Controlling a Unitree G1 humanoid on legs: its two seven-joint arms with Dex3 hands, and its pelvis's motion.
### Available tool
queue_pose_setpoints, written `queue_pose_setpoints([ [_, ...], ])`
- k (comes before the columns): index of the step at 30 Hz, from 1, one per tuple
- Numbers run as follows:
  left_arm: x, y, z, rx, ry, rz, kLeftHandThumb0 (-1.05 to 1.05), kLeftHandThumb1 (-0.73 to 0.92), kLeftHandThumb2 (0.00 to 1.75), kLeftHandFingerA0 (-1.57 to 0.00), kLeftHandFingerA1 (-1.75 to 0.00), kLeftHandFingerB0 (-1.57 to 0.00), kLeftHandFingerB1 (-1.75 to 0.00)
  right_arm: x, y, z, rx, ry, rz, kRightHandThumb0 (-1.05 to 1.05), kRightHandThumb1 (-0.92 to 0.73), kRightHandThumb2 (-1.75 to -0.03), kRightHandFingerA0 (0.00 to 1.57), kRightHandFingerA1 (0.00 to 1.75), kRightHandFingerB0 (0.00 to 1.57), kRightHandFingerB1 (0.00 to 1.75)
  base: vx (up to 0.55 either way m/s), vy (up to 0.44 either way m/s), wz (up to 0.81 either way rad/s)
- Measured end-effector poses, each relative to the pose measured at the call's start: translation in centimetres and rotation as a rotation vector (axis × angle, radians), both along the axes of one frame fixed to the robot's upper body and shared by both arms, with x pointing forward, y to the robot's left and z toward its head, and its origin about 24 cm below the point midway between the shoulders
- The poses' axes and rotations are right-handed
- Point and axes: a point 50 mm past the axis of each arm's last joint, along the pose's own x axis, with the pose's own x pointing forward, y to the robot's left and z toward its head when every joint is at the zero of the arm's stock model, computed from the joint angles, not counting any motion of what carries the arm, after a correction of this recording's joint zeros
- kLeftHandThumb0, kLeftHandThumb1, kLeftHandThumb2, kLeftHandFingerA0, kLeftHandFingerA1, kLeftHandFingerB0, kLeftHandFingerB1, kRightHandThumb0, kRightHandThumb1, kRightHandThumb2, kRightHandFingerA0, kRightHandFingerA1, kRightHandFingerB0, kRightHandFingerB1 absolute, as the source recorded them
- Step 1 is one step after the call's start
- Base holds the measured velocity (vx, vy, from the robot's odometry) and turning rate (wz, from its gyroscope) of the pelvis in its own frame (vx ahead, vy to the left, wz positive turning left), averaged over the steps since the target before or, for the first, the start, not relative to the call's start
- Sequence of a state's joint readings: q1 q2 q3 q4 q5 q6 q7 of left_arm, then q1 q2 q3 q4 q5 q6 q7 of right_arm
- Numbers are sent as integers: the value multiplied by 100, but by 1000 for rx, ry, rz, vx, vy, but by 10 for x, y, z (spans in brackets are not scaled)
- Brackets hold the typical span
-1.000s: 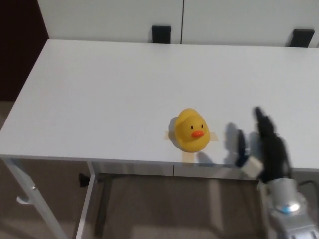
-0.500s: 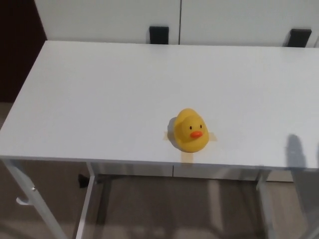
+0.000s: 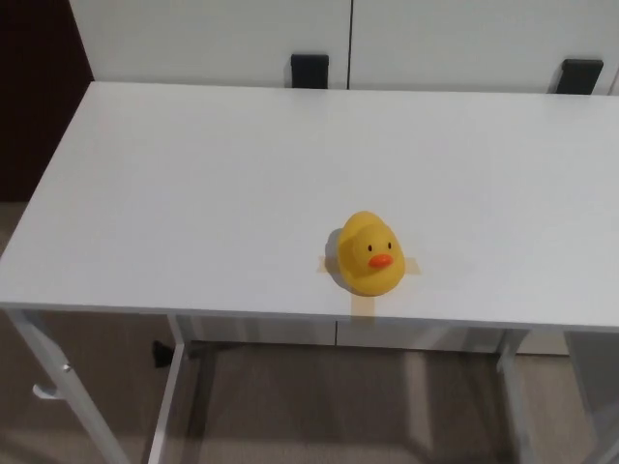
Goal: The robot uses its right hand to push the yellow duck toy to the center of the white desk.
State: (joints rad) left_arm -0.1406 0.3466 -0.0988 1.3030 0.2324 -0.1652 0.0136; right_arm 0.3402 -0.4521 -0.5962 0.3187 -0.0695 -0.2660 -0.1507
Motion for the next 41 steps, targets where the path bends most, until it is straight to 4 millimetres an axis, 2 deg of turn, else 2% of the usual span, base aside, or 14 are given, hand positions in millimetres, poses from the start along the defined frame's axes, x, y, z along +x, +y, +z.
queue_pose_setpoints([
  [4,0,0,0,0,-1,0,18,-46,138,-139,-93,-142,-91,-22,-15,-15,41,71,-80,13,-43,-125,82,58,65,54,0,0,0],
  [5,0,0,0,0,-1,0,25,-49,153,-146,-88,-145,-83,-33,-22,-23,68,104,-122,6,-51,-99,94,58,75,59,0,0,0],
  [9,1,0,0,1,-2,0,24,-44,150,-141,-90,-149,-89,-67,-35,-45,177,198,-229,5,-57,-93,90,58,75,58,0,0,0],
  [10,1,0,0,1,-2,0,6,-49,126,-142,-93,-151,-90,-67,-35,-45,177,198,-229,5,-57,-92,92,57,74,56,0,0,0],
  [12,1,0,0,1,-2,0,3,-46,122,-142,-95,-143,-91,-82,-38,-55,231,248,-270,-1,-60,-86,93,57,74,56,0,0,0],
  [13,1,0,0,1,-2,0,3,-46,122,-142,-95,-143,-91,-82,-38,-55,231,248,-270,-1,-60,-86,93,57,74,56,0,0,0],
  [14,1,1,1,3,-2,0,6,-47,123,-138,-97,-139,-93,-97,-40,-65,284,305,-308,7,-52,-114,93,59,72,60,0,0,0],
  [15,1,1,1,4,-2,0,6,-47,123,-138,-97,-139,-93,-103,-41,-68,304,326,-322,7,-52,-114,93,59,72,60,0,0,0],
  [16,1,2,1,5,-2,0,12,-51,146,-149,-85,-146,-86,-109,-42,-71,325,350,-336,8,-49,-116,93,58,73,58,0,0,0],
  [19,0,4,2,11,0,1,9,-50,130,-146,-90,-146,-91,-124,-46,-75,381,403,-362,10,-50,-109,93,60,71,59,0,0,0],
  [27,-2,9,4,25,4,5,8,-46,118,-134,-100,-136,-95,-137,-51,-76,469,464,-357,6,-56,-94,97,58,74,57,0,0,0],
  [37,-5,13,5,35,8,11,9,-44,115,-133,-102,-137,-95,-131,-48,-84,541,516,-308,7,-52,-104,96,56,75,57,0,0,0],
  [38,-5,13,5,35,8,12,16,-60,155,-145,-89,-146,-83,-131,-48,-84,547,515,-304,6,-53,-103,98,58,74,58,0,0,0],
  [41,-5,14,6,34,7,14,17,-48,134,-143,-94,-144,-90,-131,-47,-85,557,516,-300,10,-50,-104,95,57,73,57,0,0,0],
])
